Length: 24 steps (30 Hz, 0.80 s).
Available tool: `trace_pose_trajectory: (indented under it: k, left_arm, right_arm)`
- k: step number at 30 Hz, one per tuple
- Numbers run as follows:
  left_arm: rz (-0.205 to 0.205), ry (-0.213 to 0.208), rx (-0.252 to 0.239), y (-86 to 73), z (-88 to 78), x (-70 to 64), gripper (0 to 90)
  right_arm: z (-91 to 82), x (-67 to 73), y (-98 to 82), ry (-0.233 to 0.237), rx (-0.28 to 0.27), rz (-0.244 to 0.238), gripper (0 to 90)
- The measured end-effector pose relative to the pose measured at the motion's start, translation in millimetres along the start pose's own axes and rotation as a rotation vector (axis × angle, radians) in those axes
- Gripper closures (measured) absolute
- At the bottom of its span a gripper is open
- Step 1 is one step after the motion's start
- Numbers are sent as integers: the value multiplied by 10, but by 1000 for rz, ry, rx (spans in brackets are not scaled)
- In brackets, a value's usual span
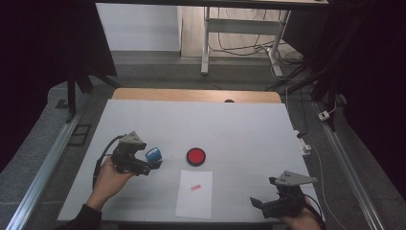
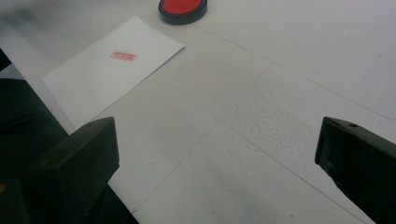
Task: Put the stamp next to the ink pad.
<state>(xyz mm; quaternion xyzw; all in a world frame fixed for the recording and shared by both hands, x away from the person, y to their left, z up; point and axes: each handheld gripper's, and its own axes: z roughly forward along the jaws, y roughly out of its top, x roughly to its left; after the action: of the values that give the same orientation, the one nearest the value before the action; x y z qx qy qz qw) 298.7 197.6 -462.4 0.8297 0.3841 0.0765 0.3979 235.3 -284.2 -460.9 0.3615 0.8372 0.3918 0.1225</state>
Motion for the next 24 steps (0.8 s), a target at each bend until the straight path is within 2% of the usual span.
trace_pose_trajectory:
  k: [4, 8, 24]
  left_arm:
    - [-28, -16, -32, -66, -79, -44, 33]
    - [-38, -23, -54, -142, -165, -97, 18]
    - [-44, -23, -100, -456, -463, -284, 0]
  right_arm:
    - [-1, 0, -1, 0, -1, 2, 2]
    - [1, 1, 1, 0, 1, -1, 2]
    - [-6, -21, -3, 5, -8, 22, 1]
